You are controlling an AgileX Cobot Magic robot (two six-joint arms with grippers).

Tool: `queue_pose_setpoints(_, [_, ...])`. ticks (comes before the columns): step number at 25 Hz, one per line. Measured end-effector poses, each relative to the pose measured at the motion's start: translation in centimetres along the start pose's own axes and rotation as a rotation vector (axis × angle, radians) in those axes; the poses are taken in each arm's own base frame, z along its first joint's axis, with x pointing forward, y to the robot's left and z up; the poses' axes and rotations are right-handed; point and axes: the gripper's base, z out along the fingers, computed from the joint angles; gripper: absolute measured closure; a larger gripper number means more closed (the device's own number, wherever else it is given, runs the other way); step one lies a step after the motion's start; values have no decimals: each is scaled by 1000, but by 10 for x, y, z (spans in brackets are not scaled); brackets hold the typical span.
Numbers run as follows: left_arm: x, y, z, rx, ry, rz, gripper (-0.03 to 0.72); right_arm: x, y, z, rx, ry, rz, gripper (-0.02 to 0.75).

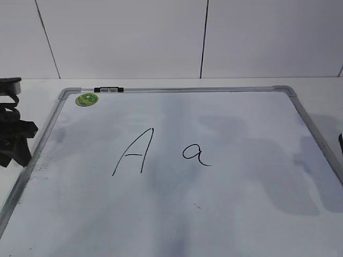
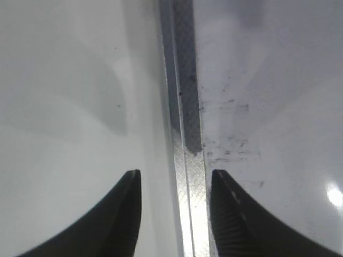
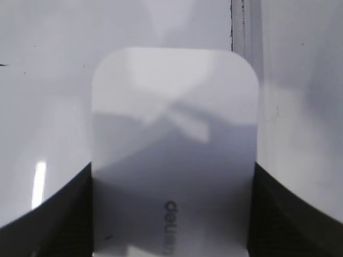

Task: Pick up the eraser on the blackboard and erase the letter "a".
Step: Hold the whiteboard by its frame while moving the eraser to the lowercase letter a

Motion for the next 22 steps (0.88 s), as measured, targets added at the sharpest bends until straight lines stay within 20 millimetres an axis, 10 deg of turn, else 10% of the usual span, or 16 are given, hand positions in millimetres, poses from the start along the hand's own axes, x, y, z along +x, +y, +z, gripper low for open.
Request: queue_pose_setpoints(22, [-4, 1, 8, -4, -16, -2, 449, 0, 1, 0, -8, -1, 9, 221])
